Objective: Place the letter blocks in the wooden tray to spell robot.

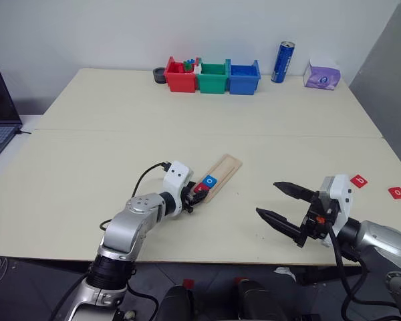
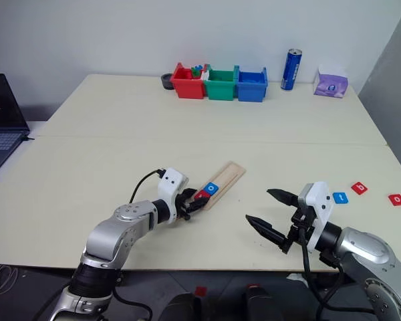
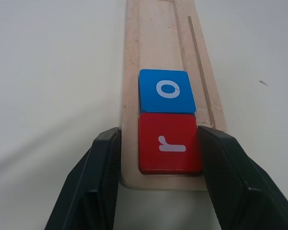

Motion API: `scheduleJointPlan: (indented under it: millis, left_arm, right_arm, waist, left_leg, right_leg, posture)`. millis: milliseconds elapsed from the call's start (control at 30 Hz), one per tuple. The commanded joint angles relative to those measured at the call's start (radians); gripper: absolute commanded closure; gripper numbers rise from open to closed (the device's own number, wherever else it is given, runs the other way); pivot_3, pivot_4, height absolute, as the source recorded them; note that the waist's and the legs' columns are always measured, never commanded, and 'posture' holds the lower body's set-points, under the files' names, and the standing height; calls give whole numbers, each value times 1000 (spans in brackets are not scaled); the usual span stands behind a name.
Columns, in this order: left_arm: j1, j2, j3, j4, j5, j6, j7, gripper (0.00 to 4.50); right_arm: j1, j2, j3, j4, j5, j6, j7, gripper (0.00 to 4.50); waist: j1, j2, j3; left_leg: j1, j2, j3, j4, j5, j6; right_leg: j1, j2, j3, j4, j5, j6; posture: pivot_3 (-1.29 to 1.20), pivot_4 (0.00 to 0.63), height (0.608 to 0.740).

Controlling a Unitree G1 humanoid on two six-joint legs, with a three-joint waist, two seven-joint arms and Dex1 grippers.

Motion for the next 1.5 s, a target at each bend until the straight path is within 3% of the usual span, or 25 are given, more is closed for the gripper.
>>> scheduleJointPlan:
  millis: [33,433,633,900,1133,1167,1500]
  left_arm:
    - [-10,39,-39,50,-6,-3,-74,2395]
    - [-129,144,-205,224,39,-278,-443,2395]
    - [-239,98,-291,411,118,-485,-579,2395]
    - [-323,12,-305,627,187,-691,-651,2395]
    - [-360,-3,-262,742,184,-762,-689,170]
    - [-362,-4,-254,750,185,-780,-686,17]
    - [-359,-2,-206,705,126,-729,-775,17]
  right_arm:
    - [-21,0,-11,-31,19,-2,-11,0]
    - [101,-55,-15,4,-101,-59,60,0]
    - [186,-48,-38,1,-140,-84,71,0]
    - [237,-26,-46,-31,-153,-89,50,0]
    - [267,-16,-45,-49,-154,-89,41,0]
    - [267,-15,-45,-49,-153,-89,41,0]
    - [268,-5,-47,-48,-141,-92,45,0]
  waist:
    - [0,0,0]
    - [7,0,0]
    - [13,0,0]
    - [24,0,-1]
    - [22,0,-2]
    - [21,0,-2]
    - [18,0,-2]
  left_leg:
    - [0,0,0,0,0,0]
    - [-1,-1,2,0,0,0]
    - [-1,-2,2,0,0,0]
    - [-1,-5,2,1,0,1]
    - [0,-5,2,2,0,1]
    - [0,-4,2,2,0,1]
    - [0,-4,2,2,0,1]
  right_leg:
    - [0,0,0,0,0,0]
    - [0,0,0,-2,0,0]
    - [0,0,-2,-2,0,0]
    - [1,0,-2,-2,0,0]
    - [2,1,-2,-2,0,1]
    - [2,1,-2,-2,0,1]
    - [2,2,-3,-2,0,1]
  posture:
    - [0,150,740]
    - [0,150,740]
    - [0,150,740]
    - [0,150,740]
    - [0,150,740]
    - [0,150,740]
    - [0,150,740]
